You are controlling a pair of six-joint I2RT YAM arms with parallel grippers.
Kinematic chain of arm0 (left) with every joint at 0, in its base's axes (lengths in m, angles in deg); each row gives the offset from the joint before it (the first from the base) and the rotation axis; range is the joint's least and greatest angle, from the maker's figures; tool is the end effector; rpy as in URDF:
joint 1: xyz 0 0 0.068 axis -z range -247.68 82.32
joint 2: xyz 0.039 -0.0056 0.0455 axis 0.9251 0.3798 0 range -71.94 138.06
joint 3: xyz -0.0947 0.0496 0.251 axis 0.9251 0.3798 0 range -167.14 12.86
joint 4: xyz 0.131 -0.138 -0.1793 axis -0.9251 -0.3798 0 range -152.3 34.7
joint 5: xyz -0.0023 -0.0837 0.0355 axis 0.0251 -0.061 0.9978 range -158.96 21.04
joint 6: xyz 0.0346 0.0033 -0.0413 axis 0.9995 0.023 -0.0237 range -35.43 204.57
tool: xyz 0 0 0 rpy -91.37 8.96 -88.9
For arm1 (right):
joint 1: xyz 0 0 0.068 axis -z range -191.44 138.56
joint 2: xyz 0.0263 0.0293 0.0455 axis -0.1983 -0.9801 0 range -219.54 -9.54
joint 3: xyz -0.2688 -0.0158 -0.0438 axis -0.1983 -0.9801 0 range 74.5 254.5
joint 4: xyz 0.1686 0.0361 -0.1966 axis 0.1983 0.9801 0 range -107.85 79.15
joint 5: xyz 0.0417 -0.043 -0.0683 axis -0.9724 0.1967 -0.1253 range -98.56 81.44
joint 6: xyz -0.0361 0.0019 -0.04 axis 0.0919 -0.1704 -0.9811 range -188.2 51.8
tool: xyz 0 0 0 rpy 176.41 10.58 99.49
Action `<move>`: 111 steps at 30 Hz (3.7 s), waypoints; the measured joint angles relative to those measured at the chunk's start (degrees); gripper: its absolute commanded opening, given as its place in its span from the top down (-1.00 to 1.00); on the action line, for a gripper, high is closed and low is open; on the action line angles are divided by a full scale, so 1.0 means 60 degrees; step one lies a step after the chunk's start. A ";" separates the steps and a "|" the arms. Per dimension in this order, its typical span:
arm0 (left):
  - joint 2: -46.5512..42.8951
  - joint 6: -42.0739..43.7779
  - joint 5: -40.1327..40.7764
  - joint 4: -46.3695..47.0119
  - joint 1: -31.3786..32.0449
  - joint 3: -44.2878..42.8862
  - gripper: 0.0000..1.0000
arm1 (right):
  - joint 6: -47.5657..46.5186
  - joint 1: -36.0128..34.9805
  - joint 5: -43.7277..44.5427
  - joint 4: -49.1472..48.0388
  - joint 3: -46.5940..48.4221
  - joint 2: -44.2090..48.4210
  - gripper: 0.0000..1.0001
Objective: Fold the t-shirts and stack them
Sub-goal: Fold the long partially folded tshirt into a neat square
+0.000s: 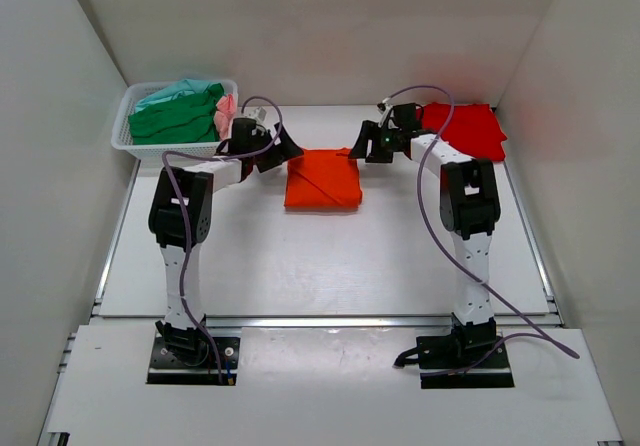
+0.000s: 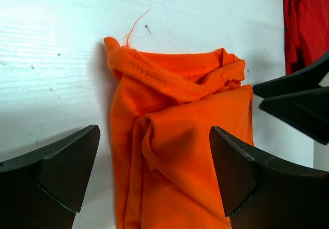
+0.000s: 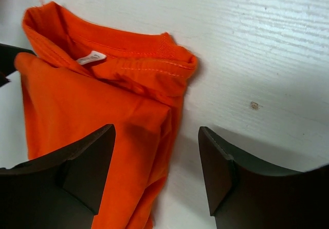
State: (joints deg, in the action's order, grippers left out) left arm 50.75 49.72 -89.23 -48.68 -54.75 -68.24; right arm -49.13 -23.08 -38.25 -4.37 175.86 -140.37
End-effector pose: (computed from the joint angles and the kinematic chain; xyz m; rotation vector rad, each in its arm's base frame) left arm 0.4589 -0.1180 0.1563 -0.2229 2.2574 -0.8458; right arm 0.4980 0.1207 0.1735 -0.1180 2.3536 0.8684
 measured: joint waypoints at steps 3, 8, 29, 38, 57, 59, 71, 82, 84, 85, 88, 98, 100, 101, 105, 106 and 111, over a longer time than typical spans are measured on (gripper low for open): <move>0.0117 -0.0033 0.0015 0.0138 0.0033 -0.0138 -0.97 | -0.0007 -0.0007 -0.0004 0.0157 0.0222 -0.0357 -0.19; 0.0124 -0.0160 -0.0015 0.0390 0.0058 -0.0171 -0.86 | -0.0036 -0.0058 -0.0076 0.0266 0.0477 -0.0627 -0.07; 0.0805 -0.0798 -0.1198 0.0667 0.0076 -0.0517 1.00 | -0.0084 -0.0055 -0.0619 0.0317 0.0703 -0.0769 0.89; 0.0685 -0.1158 -0.1778 0.1107 0.0073 0.0138 1.00 | -0.0244 -0.0117 -0.0736 0.0503 0.0561 -0.0623 1.00; -0.8302 -0.0696 -0.1253 0.0528 0.1078 0.6958 1.00 | 0.0026 -0.2204 0.0368 -0.0106 -0.7391 0.8295 1.00; -0.8914 -0.0667 -0.1166 0.0331 0.1118 0.7176 1.00 | 0.0120 -0.2284 0.0477 -0.0040 -0.7894 0.8819 0.99; -1.2615 -0.0831 -0.0984 -0.1413 0.1534 0.8357 1.00 | 0.0688 -0.2812 0.0678 0.0532 -0.9187 1.1752 1.00; -1.2794 -0.1093 -0.1016 -0.1734 0.1497 0.8488 1.00 | 0.0816 -0.2783 0.0324 0.0900 -0.8816 1.1573 1.00; -1.2375 -0.1093 -0.1016 -0.1617 0.1421 0.8480 1.00 | 0.0790 -0.2605 0.0160 0.0878 -0.8688 1.1318 1.00; -1.2152 -0.1089 -0.1024 -0.1530 0.1344 0.8455 1.00 | 0.0776 -0.2492 0.0076 0.0867 -0.8615 1.1147 1.00; -1.1395 -0.1020 -0.1016 -0.1257 0.1075 0.8215 1.00 | 0.0670 -0.2127 -0.0153 0.0809 -0.8346 1.0539 1.00; -0.8276 -0.0692 -0.1049 0.0011 0.0375 0.6714 1.00 | -0.0015 -0.1246 -0.0805 0.0601 -0.5974 0.7380 0.99; -0.7577 -0.0612 -0.1038 0.0342 0.0211 0.6422 1.00 | -0.0182 -0.1147 -0.0863 0.0525 -0.5315 0.6568 1.00; -0.7235 -0.0554 -0.1020 0.0433 0.0127 0.6277 1.00 | -0.0244 -0.1111 -0.0878 0.0503 -0.5027 0.6196 1.00; -0.5686 -0.0262 -0.0688 0.0787 -0.0131 0.5643 0.23 | -0.0663 -0.1111 -0.0820 0.0550 -0.3428 0.4313 0.76; -0.5366 -0.0157 -0.0579 0.0889 -0.0189 0.5555 -0.26 | -0.0736 -0.1122 -0.0659 0.0594 -0.2991 0.3829 0.37; -0.4331 -0.0229 0.0142 0.1231 -0.0634 0.5424 -0.97 | -0.1089 -0.1126 0.0375 0.0674 -0.1632 0.2371 -0.27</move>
State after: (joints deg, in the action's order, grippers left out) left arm 24.77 48.34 -88.38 -41.30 -58.56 -35.69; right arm -55.66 -29.83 -36.00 -0.33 166.07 -126.14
